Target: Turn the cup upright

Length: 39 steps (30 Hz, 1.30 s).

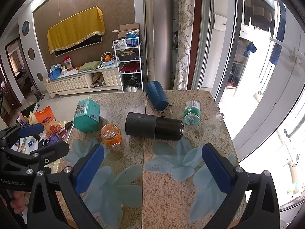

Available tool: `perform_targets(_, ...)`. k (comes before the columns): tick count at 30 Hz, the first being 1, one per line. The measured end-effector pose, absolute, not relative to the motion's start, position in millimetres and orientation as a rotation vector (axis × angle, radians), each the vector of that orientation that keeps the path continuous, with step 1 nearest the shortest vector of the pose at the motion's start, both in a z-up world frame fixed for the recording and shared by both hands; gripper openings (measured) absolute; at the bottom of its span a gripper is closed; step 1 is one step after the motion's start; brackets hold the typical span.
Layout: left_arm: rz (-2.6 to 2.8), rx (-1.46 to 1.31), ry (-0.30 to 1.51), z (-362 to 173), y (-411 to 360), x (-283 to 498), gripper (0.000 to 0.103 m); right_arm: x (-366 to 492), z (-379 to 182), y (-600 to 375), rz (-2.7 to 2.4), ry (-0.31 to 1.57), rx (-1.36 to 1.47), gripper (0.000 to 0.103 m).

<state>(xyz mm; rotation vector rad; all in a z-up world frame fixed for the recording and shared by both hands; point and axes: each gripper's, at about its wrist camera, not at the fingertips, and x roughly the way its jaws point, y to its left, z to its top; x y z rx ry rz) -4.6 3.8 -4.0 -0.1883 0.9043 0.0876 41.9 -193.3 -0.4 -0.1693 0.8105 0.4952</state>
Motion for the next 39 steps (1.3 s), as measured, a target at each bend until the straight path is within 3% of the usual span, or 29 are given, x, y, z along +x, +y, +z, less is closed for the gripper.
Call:
perform_targets(28,0.085,-0.205,0.907,-6,6,-11,0.103,38,1,-193,0.501,0.812,-0.175,0.103)
perform_targets(39,0.082,-0.245,0.939,-30,21,-10,0.103,55,3,-192,0.481,0.863,-0.196,0.103)
